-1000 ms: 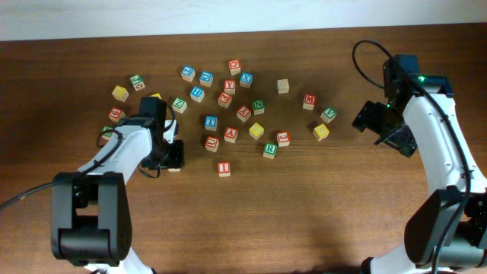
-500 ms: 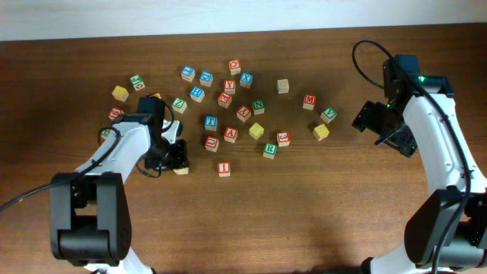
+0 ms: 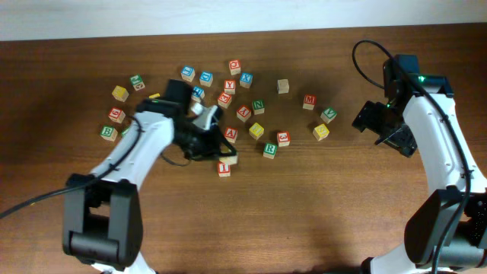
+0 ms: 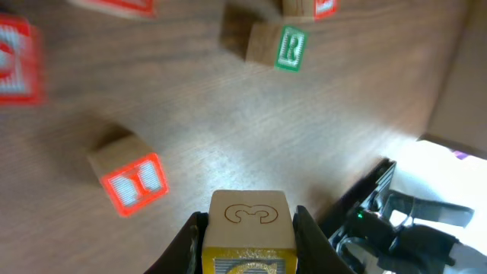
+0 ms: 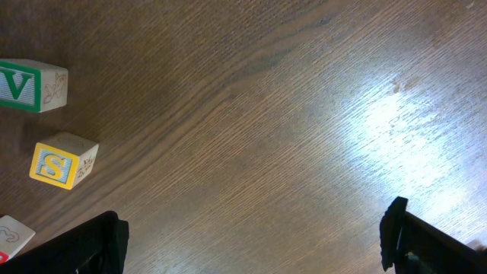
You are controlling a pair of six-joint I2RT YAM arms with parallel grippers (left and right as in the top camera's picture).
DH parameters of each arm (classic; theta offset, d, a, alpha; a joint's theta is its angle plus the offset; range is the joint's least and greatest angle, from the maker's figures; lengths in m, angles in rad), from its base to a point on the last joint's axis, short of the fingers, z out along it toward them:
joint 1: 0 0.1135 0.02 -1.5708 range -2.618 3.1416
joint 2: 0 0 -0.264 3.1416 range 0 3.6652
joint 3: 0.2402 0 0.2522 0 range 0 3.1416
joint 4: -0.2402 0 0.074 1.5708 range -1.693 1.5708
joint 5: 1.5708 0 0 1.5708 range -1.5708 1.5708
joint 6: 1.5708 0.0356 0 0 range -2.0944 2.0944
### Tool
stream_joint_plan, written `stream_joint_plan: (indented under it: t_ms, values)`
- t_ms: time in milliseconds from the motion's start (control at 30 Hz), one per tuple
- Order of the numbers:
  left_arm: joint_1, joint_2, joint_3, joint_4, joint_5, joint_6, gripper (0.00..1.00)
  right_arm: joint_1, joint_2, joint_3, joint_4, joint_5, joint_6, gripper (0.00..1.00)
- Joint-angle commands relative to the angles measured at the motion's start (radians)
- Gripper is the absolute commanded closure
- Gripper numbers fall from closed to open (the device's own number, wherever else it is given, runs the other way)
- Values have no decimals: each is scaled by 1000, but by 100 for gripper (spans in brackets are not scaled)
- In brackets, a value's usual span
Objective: Spell out ICRA
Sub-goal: 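Carry the yellow C block to the front, just right of the I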
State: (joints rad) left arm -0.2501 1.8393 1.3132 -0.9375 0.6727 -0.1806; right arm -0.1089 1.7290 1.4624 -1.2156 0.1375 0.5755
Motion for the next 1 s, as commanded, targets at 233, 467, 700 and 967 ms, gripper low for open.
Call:
stream_joint_plan:
  t_ms: [233, 467, 700, 967]
  values:
    - [-346, -24, 15, 94, -698, -493, 82, -5, -1, 15, 0, -2, 6, 2]
    - [-376, 49, 15, 129, -722, -519, 81, -5, -1, 15, 0, -2, 6, 2]
    - [-375, 130, 14, 125, -757, -482, 83, -5, -1, 15, 0, -2, 6, 2]
    - [-375, 143, 14, 120, -760, -477, 83, -5, -1, 15, 0, -2, 6, 2]
